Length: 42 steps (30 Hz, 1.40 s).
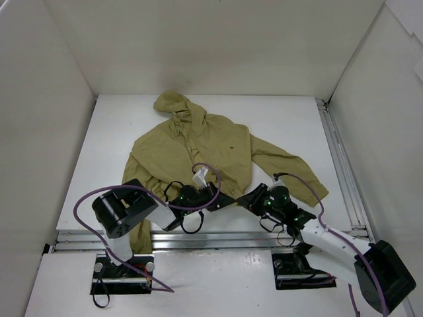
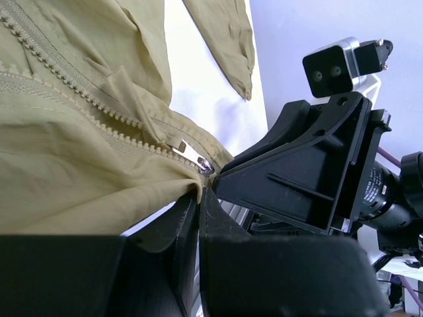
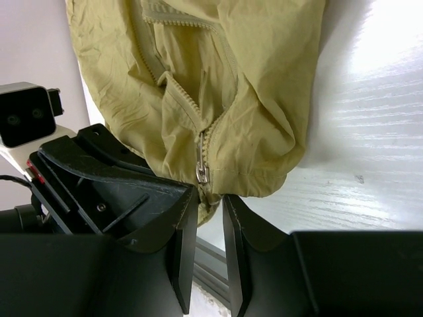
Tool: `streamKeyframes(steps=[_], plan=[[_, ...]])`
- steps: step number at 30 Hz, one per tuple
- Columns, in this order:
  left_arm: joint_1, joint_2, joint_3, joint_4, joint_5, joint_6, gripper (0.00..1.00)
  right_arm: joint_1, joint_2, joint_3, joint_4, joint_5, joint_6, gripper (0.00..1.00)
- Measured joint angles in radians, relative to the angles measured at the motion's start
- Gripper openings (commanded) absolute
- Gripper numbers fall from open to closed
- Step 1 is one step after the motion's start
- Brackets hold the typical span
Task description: Zip up the jacket
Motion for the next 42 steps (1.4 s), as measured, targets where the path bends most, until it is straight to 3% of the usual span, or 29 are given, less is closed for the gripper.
streamKeyframes(steps=[5, 11, 20, 23, 27, 33, 42], plan=[[-0.007, 0.0, 0.0, 0.0, -0.002, 0.0, 0.0, 0.0, 0.0, -0.002, 0.023, 0.0, 0.001, 0.15], [-0.007, 0.0, 0.0, 0.006, -0.003, 0.0, 0.0, 0.0, 0.0, -0.005, 0.031, 0.003, 0.0, 0.0], [-0.007, -0.006, -0.006, 0.008, -0.011, 0.003, 0.0, 0.0, -0.04, -0.005, -0.003, 0.003, -0.053, 0.0], [-0.007, -0.042, -0.023, 0.003, -0.011, 0.018, 0.07, -0.002, -0.106, -0.004, -0.056, -0.018, -0.132, 0.0], [0.016, -0.129, -0.053, -0.053, -0.012, 0.064, 0.26, -0.037, -0.169, 0.023, -0.154, -0.023, -0.272, 0.0], [0.039, -0.313, -0.023, -0.321, -0.032, 0.209, 0.49, -0.061, -0.152, 0.103, -0.238, -0.053, -0.474, 0.0], [0.039, -0.39, 0.134, -0.566, -0.038, 0.415, 0.5, -0.066, -0.131, 0.159, -0.289, -0.137, -0.702, 0.0]])
